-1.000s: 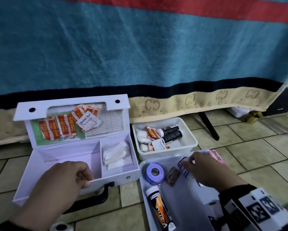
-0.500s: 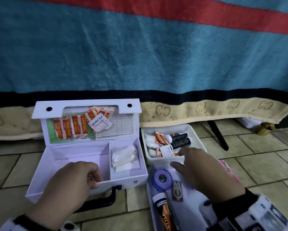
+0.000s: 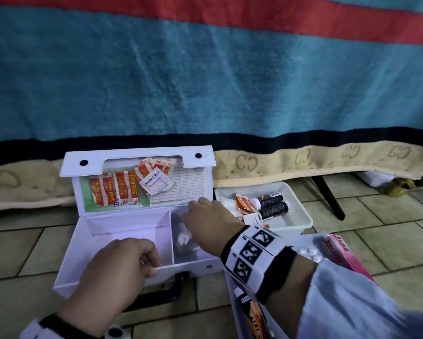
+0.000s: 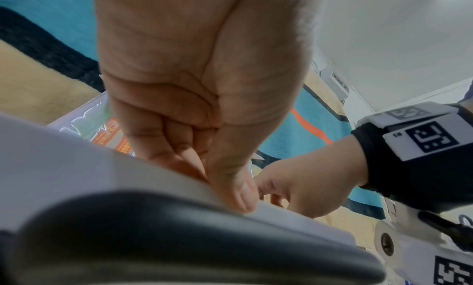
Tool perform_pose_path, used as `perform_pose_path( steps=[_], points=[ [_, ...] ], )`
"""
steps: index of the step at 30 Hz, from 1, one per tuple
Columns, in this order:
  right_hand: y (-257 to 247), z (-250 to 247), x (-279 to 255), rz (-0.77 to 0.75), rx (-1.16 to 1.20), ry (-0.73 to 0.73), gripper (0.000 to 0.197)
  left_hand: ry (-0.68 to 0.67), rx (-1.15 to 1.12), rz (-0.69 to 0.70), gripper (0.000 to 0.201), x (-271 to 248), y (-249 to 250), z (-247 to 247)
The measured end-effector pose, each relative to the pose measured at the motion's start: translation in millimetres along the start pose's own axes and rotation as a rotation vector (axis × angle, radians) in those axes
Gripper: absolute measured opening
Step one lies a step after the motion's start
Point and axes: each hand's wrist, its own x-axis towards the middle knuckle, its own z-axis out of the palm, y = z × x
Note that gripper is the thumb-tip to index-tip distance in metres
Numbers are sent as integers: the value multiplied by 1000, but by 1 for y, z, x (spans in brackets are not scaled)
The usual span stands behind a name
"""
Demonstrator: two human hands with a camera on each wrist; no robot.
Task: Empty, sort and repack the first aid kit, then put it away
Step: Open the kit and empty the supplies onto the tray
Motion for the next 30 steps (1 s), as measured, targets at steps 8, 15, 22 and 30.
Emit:
perform_pose_path(
  steps=[8, 15, 22, 30],
  points=[
    [38, -44, -62, 197, 614, 455, 9, -10, -16, 10, 26, -1, -1, 0],
    [78, -18, -157, 585, 559, 294, 35, -57, 8, 0, 33, 3, -1, -2],
    [64, 36, -181, 762, 774, 159, 33, -90, 30, -14, 38, 7, -2, -2],
    [44, 40, -148, 764, 592, 129, 29, -93, 19, -9, 41, 7, -2, -1]
  ],
)
